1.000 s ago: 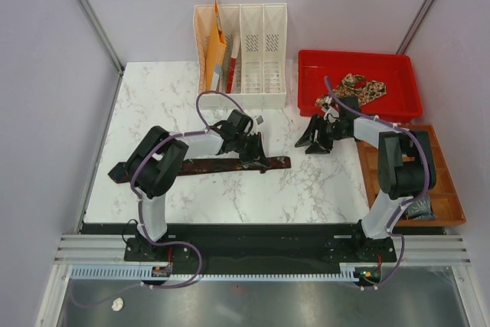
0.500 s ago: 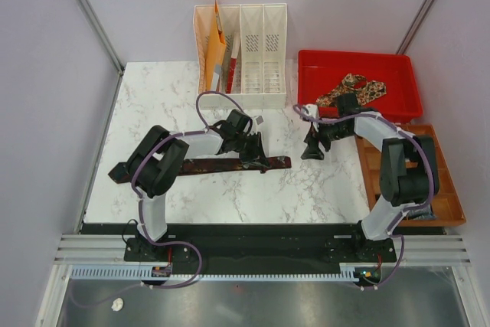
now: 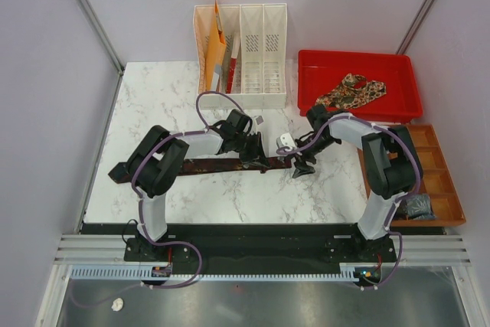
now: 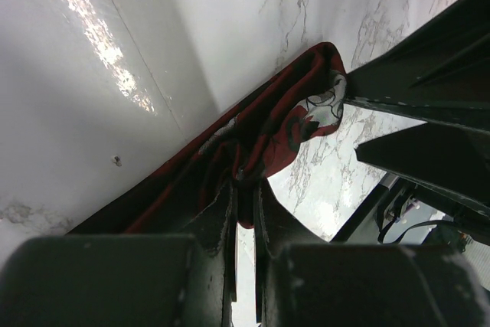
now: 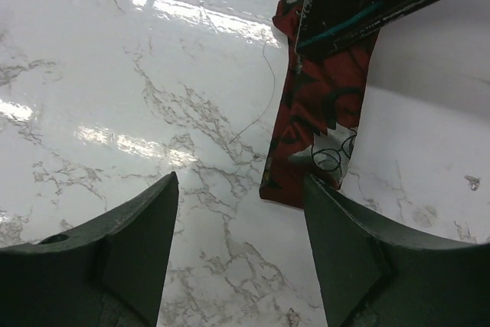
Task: Roll the ties
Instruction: Roll the tie at the center of the board.
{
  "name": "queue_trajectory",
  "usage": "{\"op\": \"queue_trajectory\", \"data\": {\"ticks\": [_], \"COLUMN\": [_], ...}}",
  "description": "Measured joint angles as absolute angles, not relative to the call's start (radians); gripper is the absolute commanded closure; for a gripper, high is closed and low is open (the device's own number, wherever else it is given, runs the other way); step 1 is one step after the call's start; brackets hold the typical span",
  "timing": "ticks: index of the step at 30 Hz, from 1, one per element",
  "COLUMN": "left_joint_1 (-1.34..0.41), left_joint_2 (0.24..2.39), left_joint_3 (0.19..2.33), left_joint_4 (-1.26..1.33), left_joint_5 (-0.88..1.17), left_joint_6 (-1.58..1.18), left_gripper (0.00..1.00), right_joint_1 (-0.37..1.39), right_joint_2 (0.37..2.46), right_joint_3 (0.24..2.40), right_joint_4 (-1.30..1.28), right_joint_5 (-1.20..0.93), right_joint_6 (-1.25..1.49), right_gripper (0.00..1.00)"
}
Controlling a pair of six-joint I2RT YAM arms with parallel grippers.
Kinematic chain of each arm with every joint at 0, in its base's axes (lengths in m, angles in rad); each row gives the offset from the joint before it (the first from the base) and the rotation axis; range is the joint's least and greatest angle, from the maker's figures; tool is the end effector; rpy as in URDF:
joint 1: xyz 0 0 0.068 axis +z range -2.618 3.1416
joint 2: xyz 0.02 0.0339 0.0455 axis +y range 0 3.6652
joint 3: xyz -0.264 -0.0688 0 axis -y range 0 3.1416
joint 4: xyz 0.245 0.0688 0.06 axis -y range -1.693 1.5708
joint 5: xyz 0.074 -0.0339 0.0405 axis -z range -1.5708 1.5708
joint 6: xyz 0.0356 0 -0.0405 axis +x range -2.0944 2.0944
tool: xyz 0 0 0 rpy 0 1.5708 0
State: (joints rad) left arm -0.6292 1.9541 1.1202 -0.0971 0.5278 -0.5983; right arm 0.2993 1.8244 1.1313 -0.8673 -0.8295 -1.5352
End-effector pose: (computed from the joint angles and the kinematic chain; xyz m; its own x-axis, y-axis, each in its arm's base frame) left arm 0.3050 -0.2442 0.1332 -0.9592 0.0964 -0.2658 0.2557 0.6968 -0.6701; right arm 0.2924 0.1177 0.1606 0.1723 -0.6531 -0.7375 -0.9622 -0.2718 0.0159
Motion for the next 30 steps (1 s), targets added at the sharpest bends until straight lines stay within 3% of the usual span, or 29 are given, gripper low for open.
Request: {"op": "queue_trajectory", "data": {"ticks": [5,15,28,30], "left_joint_1": [-0.628,-0.624,-0.617,-0.616], "left_joint_2": [1.954,1.959,1.965,1.966], "left_joint_3": [1.12,1.12,1.12,1.12], "left_joint_4": [-0.097,-0.093,-0.088,-0.087], "left_joint_5": [0.528,0.545,0.563,0.564], "left_joint_6": [-0.598,-0.598,-0.598,-0.598], "left_gripper": [0.96,0.96,0.96,0.96], "right_joint_1": [0.305,0.285,0.337,0.341], "right_joint_2": [1.836,1.817,1.818,1.821], "right_joint_3": [1.134,1.135,1.134,1.134], "right_joint_4": [-0.827,-0.713,-0.685,-0.704], "right_joint_5": [-0.784,-0.758,-0.729,-0.724], "right_joint_6": [-1.495,-1.38,-1.4,-1.419], "right_gripper": [0.33,0.28,0.34,0.38]}}
